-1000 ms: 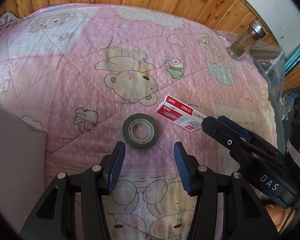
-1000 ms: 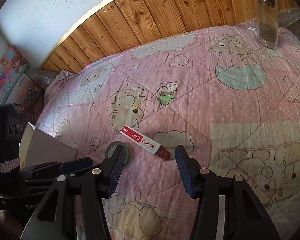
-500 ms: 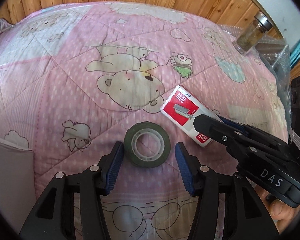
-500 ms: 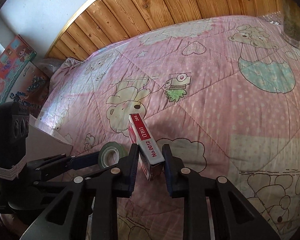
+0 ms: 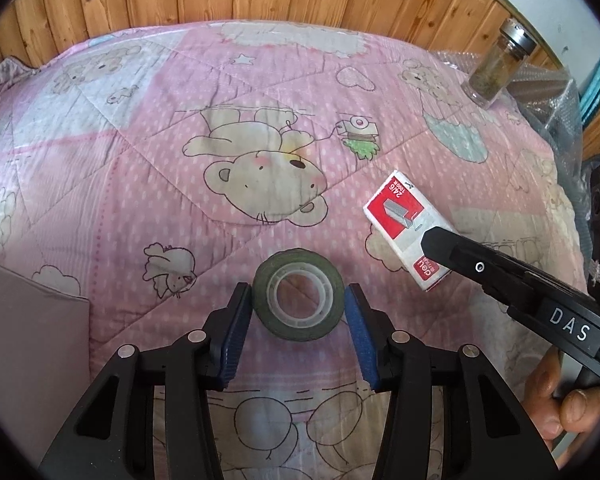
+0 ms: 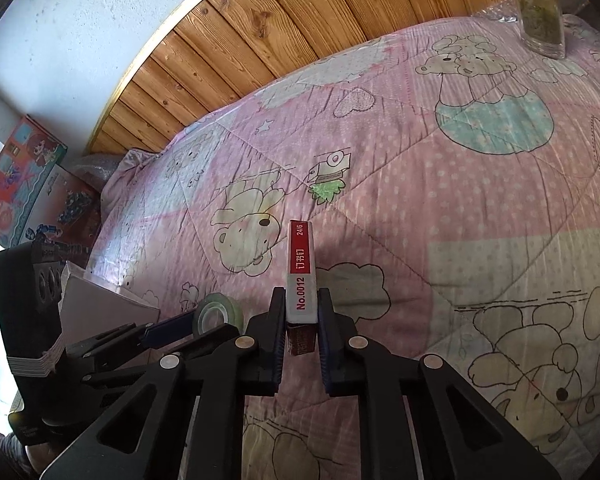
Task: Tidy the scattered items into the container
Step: 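Grasp the green tape roll with the left tool while the right tool grasps the red staple box, then carry the green tape in the left tool and staple box in the right tool to the box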
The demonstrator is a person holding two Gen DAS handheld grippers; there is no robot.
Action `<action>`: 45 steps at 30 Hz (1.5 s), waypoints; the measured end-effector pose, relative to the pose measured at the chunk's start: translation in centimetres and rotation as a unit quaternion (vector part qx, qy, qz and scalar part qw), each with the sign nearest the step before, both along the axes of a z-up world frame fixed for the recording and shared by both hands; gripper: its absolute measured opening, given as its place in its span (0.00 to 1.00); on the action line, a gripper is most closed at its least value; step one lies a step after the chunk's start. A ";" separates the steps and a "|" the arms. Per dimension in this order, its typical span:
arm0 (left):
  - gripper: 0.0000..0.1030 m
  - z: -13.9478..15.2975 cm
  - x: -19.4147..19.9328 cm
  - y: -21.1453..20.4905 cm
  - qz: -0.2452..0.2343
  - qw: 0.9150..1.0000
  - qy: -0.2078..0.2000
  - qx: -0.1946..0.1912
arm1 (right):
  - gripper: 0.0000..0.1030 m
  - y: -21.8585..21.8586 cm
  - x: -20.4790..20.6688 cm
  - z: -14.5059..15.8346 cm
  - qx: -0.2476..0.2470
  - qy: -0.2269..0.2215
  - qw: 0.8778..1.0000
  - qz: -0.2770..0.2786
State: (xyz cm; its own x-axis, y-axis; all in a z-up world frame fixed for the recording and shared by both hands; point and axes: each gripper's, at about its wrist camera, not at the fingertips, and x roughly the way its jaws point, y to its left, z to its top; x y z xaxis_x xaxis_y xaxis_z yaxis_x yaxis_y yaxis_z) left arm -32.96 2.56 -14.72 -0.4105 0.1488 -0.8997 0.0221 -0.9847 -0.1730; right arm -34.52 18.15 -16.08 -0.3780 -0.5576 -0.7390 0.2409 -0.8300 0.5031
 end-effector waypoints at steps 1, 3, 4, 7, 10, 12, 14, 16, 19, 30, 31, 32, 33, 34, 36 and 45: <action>0.48 0.3 0.3 0.0 0.000 1.000 0.002 0.001 | 0.15 0.1 0.2 0.2 0.001 0.001 1.000 -0.003; 0.48 0.7 0.9 0.0 0.000 1.000 0.003 0.004 | 0.15 0.3 0.7 0.6 -0.001 0.004 1.000 -0.006; 0.48 1.0 1.2 0.0 -0.001 1.000 0.005 0.006 | 0.15 0.5 1.0 0.9 -0.001 0.005 1.000 -0.008; 0.48 1.8 2.2 0.2 -0.002 1.000 0.008 0.009 | 0.15 0.8 1.8 1.5 -0.004 0.007 1.000 -0.014; 0.48 2.7 3.1 0.2 -0.003 1.000 0.014 0.013 | 0.15 1.0 2.9 2.1 -0.007 0.007 1.000 -0.020; 0.48 3.4 3.7 0.2 -0.004 1.000 0.017 0.016 | 0.15 1.2 3.8 2.6 -0.010 0.007 1.000 -0.022; 0.48 4.1 4.5 0.3 -0.005 1.000 0.022 0.016 | 0.15 1.4 4.6 3.1 -0.013 0.007 1.000 -0.025; 0.48 4.8 5.3 0.3 -0.004 0.999 0.027 0.017 | 0.15 1.5 5.5 3.5 -0.015 0.007 0.999 -0.027; 0.48 5.8 6.6 0.2 -0.003 0.999 0.034 0.017 | 0.15 1.5 6.9 4.1 -0.015 0.008 0.999 -0.028; 0.48 9.6 11.8 -1.3 0.007 0.998 0.068 0.011 | 0.15 0.5 12.2 6.4 -0.013 0.019 0.999 -0.023; 0.48 10.0 12.2 -1.4 0.008 0.997 0.072 0.011 | 0.15 0.4 12.7 6.6 -0.013 0.021 0.999 -0.022; 0.48 10.4 12.7 -1.5 0.009 0.997 0.076 0.011 | 0.15 0.2 13.1 6.8 -0.012 0.023 0.999 -0.021; 0.48 10.7 13.2 -1.7 0.009 0.997 0.079 0.011 | 0.15 0.1 13.6 7.1 -0.012 0.024 0.999 -0.020; 0.48 11.0 13.6 -1.8 0.011 0.996 0.082 0.012 | 0.15 0.0 14.1 7.3 -0.012 0.026 0.999 -0.019; 0.48 11.5 14.6 -2.1 0.011 0.996 0.088 0.014 | 0.15 -0.4 15.1 7.7 -0.011 0.029 0.999 -0.017; 0.48 13.4 18.4 -3.4 0.016 0.994 0.109 0.018 | 0.15 -1.8 19.0 9.4 -0.006 0.047 0.999 -0.004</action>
State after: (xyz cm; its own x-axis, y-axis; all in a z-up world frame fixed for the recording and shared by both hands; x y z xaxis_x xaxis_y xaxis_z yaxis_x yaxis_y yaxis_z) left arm -14.58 -0.84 -1.34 -0.5994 0.1641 -0.7835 0.0106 -0.9770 -0.2128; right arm -15.55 16.33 -6.66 -0.4498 -0.5627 -0.6935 0.2798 -0.8262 0.4889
